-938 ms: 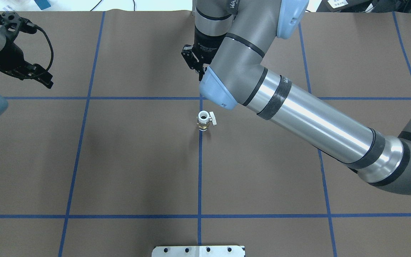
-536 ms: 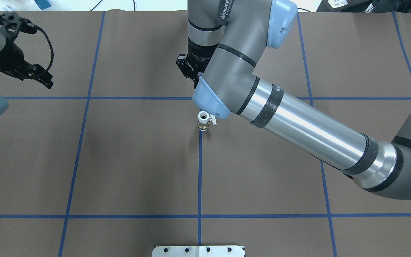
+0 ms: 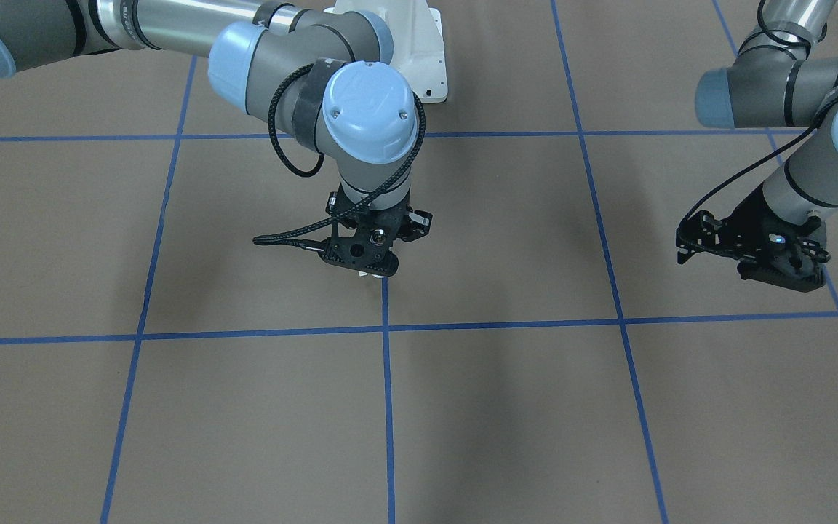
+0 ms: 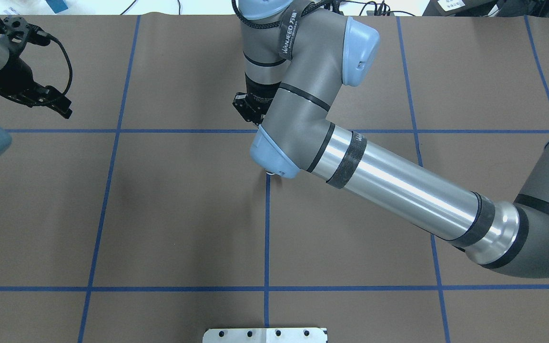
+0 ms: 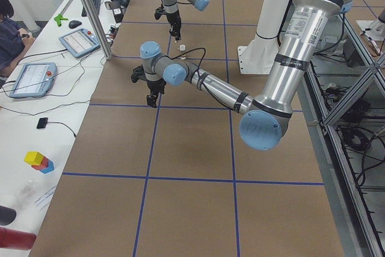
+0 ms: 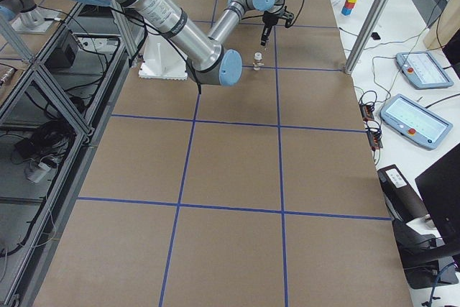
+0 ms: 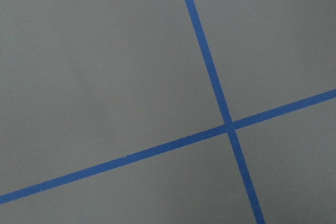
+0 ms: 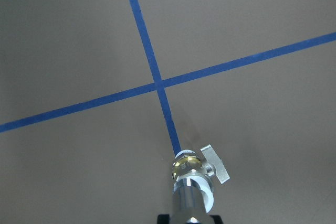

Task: Assemble PPR valve and pipe with both arms
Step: 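Position the held chrome fitting directly above the valve's white end, then lower the chrome fitting onto the valve's white end and press down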

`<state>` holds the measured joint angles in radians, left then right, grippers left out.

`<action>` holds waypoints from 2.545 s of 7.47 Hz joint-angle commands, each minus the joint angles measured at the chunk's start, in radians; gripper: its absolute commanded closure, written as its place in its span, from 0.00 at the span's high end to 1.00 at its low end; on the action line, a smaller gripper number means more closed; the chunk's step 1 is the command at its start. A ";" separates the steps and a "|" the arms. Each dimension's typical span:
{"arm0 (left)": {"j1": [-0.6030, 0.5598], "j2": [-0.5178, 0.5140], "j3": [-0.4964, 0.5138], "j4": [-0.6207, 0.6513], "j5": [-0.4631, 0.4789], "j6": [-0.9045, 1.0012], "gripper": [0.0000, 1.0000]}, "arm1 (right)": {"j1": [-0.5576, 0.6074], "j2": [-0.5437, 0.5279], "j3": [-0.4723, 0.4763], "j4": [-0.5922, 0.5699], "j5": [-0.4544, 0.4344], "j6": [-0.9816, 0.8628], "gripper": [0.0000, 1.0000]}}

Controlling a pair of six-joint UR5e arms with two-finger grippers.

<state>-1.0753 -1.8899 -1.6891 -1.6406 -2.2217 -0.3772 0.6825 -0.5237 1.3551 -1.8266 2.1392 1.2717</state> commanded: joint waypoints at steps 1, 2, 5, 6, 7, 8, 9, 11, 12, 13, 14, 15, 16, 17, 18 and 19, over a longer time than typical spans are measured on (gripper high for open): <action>0.002 0.000 -0.001 0.001 0.000 0.000 1.00 | -0.017 -0.009 -0.001 0.001 -0.001 0.000 0.00; 0.003 0.000 0.000 0.001 0.000 0.000 1.00 | -0.020 -0.018 -0.001 0.003 -0.001 0.000 0.00; 0.005 -0.002 0.000 0.001 0.000 0.000 1.00 | -0.024 -0.025 -0.001 0.012 -0.001 -0.002 0.00; 0.005 -0.003 0.000 0.001 -0.001 0.000 1.00 | -0.027 -0.024 0.001 0.010 0.001 -0.002 0.00; 0.005 -0.005 0.000 0.001 -0.001 0.000 1.00 | -0.035 -0.027 -0.001 0.016 -0.001 -0.002 0.00; 0.005 -0.006 0.000 0.001 -0.001 0.000 1.00 | -0.037 -0.033 -0.001 0.033 -0.001 -0.002 0.00; 0.005 -0.005 0.000 0.001 -0.001 0.000 1.00 | -0.037 -0.038 0.001 0.033 -0.001 -0.002 0.00; 0.005 -0.005 0.000 0.001 -0.001 0.000 1.00 | -0.037 -0.039 0.001 0.033 0.001 -0.002 0.00; 0.006 -0.003 0.000 0.001 -0.001 0.000 1.00 | -0.037 -0.041 0.001 0.033 0.001 -0.002 0.00; 0.006 -0.003 0.002 0.001 0.000 0.000 1.00 | -0.037 -0.044 0.002 0.033 0.001 -0.002 0.00; 0.006 -0.005 0.002 0.001 -0.001 0.000 1.00 | -0.037 -0.044 0.004 0.033 0.002 -0.002 0.00; 0.006 -0.005 0.002 0.001 -0.001 -0.002 1.00 | -0.041 -0.048 0.003 0.047 0.001 -0.002 0.00; 0.006 -0.005 0.002 0.001 0.000 -0.002 1.00 | -0.043 -0.051 0.003 0.053 0.001 -0.002 0.00; 0.006 -0.005 0.002 0.001 0.000 -0.002 1.00 | -0.044 -0.050 0.004 0.053 0.001 0.000 0.00; 0.006 -0.005 0.002 0.001 0.000 -0.002 1.00 | -0.046 -0.050 0.004 0.053 0.001 0.000 0.00; 0.006 -0.005 0.003 0.001 -0.001 -0.002 1.00 | -0.044 -0.050 0.010 0.053 0.002 0.000 0.00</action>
<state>-1.0691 -1.8944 -1.6870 -1.6399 -2.2216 -0.3789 0.6380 -0.5737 1.3602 -1.7738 2.1402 1.2715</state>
